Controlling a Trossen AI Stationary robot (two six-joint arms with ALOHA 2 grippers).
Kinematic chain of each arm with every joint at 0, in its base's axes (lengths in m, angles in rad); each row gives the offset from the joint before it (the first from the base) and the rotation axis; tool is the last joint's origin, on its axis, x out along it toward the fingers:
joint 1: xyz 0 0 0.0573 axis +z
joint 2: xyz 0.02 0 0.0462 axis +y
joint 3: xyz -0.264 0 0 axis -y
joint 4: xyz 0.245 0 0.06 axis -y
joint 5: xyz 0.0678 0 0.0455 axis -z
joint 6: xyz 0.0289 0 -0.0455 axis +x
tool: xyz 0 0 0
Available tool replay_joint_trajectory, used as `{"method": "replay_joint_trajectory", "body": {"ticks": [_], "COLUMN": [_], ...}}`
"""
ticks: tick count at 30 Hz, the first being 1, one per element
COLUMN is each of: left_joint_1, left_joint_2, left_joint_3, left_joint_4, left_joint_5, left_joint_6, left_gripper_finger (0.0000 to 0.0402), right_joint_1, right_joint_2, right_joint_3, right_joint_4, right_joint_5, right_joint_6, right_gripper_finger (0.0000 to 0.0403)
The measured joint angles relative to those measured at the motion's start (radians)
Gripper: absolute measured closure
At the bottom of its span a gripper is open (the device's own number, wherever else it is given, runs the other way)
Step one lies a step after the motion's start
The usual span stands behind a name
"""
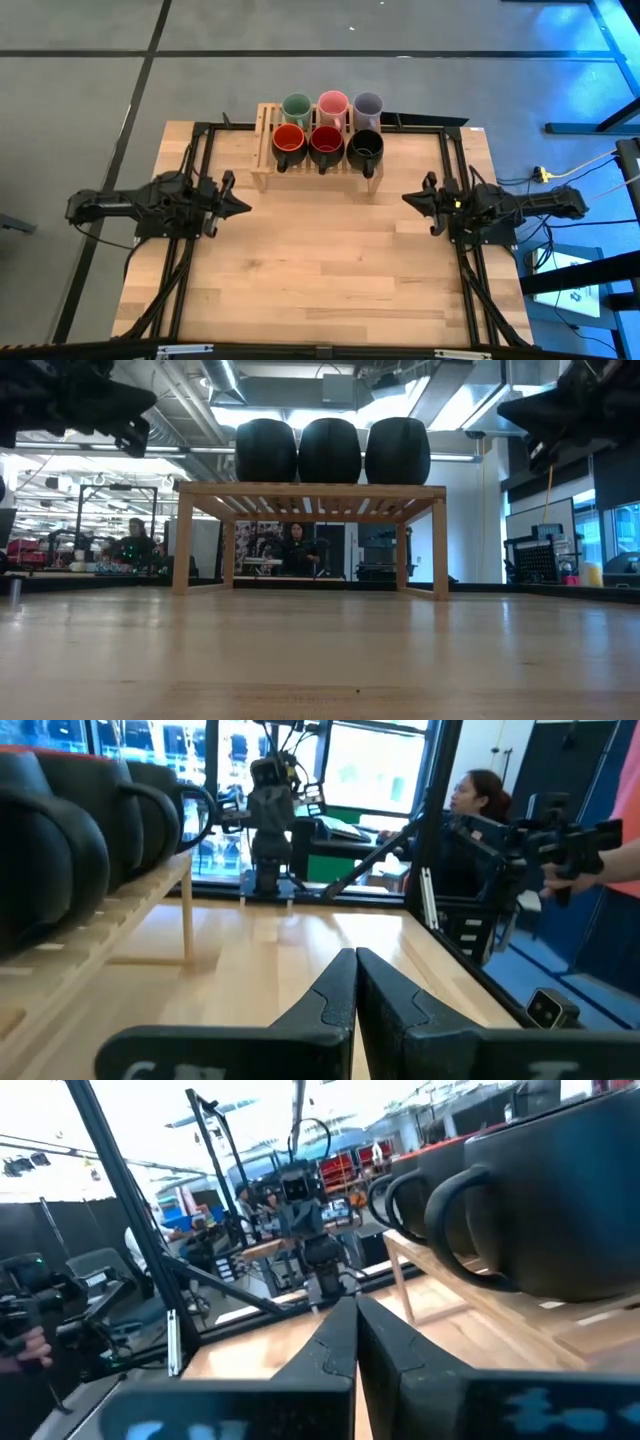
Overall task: Place coffee mugs
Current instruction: Return to Home Position
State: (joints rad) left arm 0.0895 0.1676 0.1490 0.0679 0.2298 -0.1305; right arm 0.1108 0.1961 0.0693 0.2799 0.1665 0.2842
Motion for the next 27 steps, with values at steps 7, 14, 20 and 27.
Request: {"method": "replay_joint_trajectory", "body": {"ticks": [7, 14, 20, 27], "left_joint_1": [0.0, 0.0, 0.0, 0.0], "left_joint_2": [-0.102, -0.165, -0.166, -0.165], "left_joint_3": [-0.077, -0.136, -0.142, -0.142], "left_joint_4": [0.001, 0.005, -0.009, -0.015], "left_joint_5": [0.001, 0.001, 0.0, 0.002], "left_joint_6": [-0.025, -0.05, -0.049, -0.048], "left_gripper_finger": [0.0398, 0.0398, 0.0398, 0.0398], "right_joint_1": [0.0, 0.0, 0.0, 0.0], "right_joint_2": [-0.119, -0.194, -0.193, -0.192], "right_joint_3": [-0.056, -0.062, -0.062, -0.062], "right_joint_4": [-0.062, -0.133, -0.23, -0.232], "right_joint_5": [-0.001, -0.003, -0.007, -0.004], "right_joint_6": [-0.028, -0.075, -0.057, -0.076], "right_gripper_finger": [0.0402, 0.0402, 0.0402, 0.0402]}}
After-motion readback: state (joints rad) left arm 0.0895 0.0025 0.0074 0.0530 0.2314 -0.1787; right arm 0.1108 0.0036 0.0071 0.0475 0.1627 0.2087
